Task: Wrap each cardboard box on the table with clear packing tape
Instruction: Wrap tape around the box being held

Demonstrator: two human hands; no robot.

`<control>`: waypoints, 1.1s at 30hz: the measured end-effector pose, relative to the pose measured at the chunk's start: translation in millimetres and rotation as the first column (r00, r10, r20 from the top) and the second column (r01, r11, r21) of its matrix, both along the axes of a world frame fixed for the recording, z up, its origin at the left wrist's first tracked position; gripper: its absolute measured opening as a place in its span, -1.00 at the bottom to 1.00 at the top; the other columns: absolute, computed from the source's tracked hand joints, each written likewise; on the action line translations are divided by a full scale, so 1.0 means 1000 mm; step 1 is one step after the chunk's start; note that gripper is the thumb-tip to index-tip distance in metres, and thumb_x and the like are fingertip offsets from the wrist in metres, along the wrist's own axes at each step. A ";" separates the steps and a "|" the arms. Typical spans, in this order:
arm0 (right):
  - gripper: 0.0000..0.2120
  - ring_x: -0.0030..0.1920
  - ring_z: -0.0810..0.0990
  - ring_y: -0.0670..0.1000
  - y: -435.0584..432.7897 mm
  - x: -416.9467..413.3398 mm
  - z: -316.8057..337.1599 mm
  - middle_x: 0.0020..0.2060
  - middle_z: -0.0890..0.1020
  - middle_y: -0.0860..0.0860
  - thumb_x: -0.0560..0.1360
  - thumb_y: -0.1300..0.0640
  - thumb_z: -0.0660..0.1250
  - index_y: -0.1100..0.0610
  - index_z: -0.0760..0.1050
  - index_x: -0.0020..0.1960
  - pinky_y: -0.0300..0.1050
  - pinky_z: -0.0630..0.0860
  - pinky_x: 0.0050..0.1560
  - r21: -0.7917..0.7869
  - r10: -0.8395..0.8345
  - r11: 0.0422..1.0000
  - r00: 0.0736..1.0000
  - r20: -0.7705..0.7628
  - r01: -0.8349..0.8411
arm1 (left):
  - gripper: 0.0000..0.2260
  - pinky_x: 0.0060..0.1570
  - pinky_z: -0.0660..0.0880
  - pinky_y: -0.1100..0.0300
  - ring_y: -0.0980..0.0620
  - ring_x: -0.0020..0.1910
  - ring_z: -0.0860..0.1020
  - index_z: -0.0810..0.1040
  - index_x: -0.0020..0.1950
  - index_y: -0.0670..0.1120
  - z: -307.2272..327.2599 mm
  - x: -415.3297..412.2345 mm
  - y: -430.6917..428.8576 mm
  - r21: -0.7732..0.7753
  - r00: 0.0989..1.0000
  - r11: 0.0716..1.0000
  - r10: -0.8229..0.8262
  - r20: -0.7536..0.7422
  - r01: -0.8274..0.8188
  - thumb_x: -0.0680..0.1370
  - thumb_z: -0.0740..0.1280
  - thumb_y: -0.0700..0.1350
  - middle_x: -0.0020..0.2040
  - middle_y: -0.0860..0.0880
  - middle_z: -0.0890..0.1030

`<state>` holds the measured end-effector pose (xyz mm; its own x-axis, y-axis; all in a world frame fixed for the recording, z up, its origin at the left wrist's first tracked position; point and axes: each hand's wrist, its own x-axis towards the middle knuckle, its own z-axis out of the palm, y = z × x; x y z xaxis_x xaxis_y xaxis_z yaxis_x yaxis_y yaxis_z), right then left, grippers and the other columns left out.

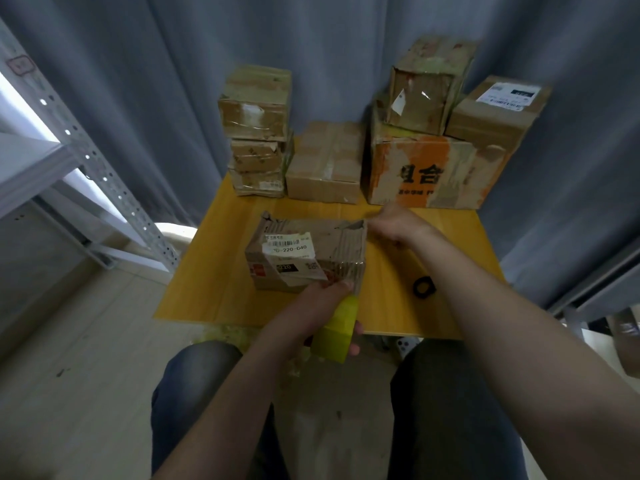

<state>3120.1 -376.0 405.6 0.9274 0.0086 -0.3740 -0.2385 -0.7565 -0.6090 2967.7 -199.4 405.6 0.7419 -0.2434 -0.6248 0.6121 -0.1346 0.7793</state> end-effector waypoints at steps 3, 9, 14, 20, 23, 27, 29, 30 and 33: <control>-0.57 -0.14 0.62 0.04 -0.002 -0.007 -0.008 -0.05 0.66 0.03 0.57 -0.20 0.40 0.14 0.63 0.21 -0.04 0.59 -0.13 0.064 -0.068 0.997 0.966 0.250 0.054 | -0.76 -0.25 0.64 0.01 -0.22 -0.35 0.66 0.45 0.22 -0.04 -0.001 0.000 0.001 -0.015 1.000 1.000 0.012 -0.008 -0.012 0.69 0.25 0.09 -0.14 -0.24 0.71; -0.87 0.02 0.70 -0.14 0.011 -0.034 -0.018 -0.04 0.75 -0.13 0.52 -0.05 0.52 -0.05 0.72 0.03 -0.04 0.62 0.22 0.513 0.053 0.845 0.979 0.199 -0.150 | -0.79 -0.31 0.63 0.03 -0.22 -0.36 0.67 0.47 0.20 -0.02 -0.005 0.001 0.001 -0.015 0.999 0.999 0.035 -0.020 -0.036 0.68 0.27 0.09 -0.16 -0.23 0.71; -0.72 0.03 0.73 -0.08 0.006 -0.024 -0.011 -0.02 0.77 -0.06 0.48 -0.09 0.55 0.02 0.73 0.12 -0.05 0.60 0.27 0.488 0.142 0.861 0.989 0.045 -0.145 | -0.79 -0.18 0.65 -0.04 -0.22 -0.35 0.66 0.47 0.20 -0.01 -0.004 0.001 0.000 -0.011 0.999 0.999 0.039 -0.009 -0.039 0.68 0.27 0.09 -0.17 -0.22 0.71; -0.70 0.04 0.73 -0.06 0.006 -0.019 -0.010 -0.07 0.78 -0.06 0.52 -0.20 0.46 -0.01 0.75 0.07 -0.11 0.67 0.09 0.456 0.115 0.880 0.991 0.072 -0.136 | -0.72 -0.21 0.65 -0.04 -0.23 -0.34 0.66 0.44 0.30 -0.07 -0.005 0.002 0.000 -0.001 0.999 0.999 0.036 0.002 -0.036 0.68 0.26 0.07 -0.20 -0.21 0.71; -0.65 -0.11 0.74 -0.07 0.011 -0.019 -0.013 -0.12 0.78 0.01 0.60 -0.16 0.38 0.10 0.76 0.01 -0.27 0.61 -0.09 0.424 0.025 0.901 0.988 0.153 -0.088 | -0.69 -0.10 0.65 -0.12 -0.25 -0.29 0.67 0.43 0.33 -0.07 -0.007 0.003 -0.001 0.004 1.000 1.000 0.028 0.006 -0.028 0.68 0.26 0.09 -0.18 -0.21 0.71; -0.58 -0.05 0.73 -0.03 0.017 -0.019 -0.013 -0.10 0.77 0.04 0.61 -0.16 0.36 0.20 0.75 0.03 -0.22 0.58 0.04 0.395 -0.017 0.917 0.985 0.174 -0.054 | -0.66 -0.15 0.65 -0.04 -0.23 -0.30 0.68 0.44 0.32 -0.11 -0.007 0.004 -0.001 0.014 0.999 0.999 0.036 -0.021 -0.036 0.68 0.26 0.10 -0.17 -0.20 0.72; -0.58 -0.01 0.71 -0.08 0.012 -0.022 -0.011 -0.05 0.77 -0.02 0.59 -0.24 0.36 0.09 0.74 0.09 -0.17 0.57 0.14 0.412 0.044 0.908 0.994 0.100 -0.082 | -0.65 -0.17 0.65 -0.04 -0.23 -0.30 0.68 0.45 0.31 -0.11 -0.007 0.005 -0.002 -0.001 0.998 0.999 0.050 -0.049 -0.050 0.67 0.26 0.11 -0.17 -0.20 0.72; -0.59 0.03 0.70 -0.09 0.010 -0.025 -0.012 -0.01 0.76 -0.05 0.56 -0.27 0.37 0.04 0.73 0.13 -0.17 0.56 0.17 0.423 0.100 0.899 0.994 0.051 -0.112 | -0.66 -0.18 0.65 -0.04 -0.23 -0.30 0.68 0.46 0.30 -0.11 -0.008 0.005 -0.002 -0.008 0.997 0.998 0.057 -0.057 -0.057 0.67 0.27 0.11 -0.16 -0.21 0.72; -0.59 0.12 0.71 0.00 0.013 -0.031 -0.016 0.05 0.76 0.00 0.51 -0.15 0.49 0.10 0.69 0.22 -0.18 0.57 0.16 0.544 0.139 0.832 0.990 -0.014 -0.109 | -0.69 -0.19 0.65 -0.04 -0.23 -0.30 0.68 0.47 0.27 -0.08 -0.009 0.005 -0.003 -0.016 0.996 0.997 0.072 -0.059 -0.073 0.67 0.27 0.12 -0.16 -0.21 0.72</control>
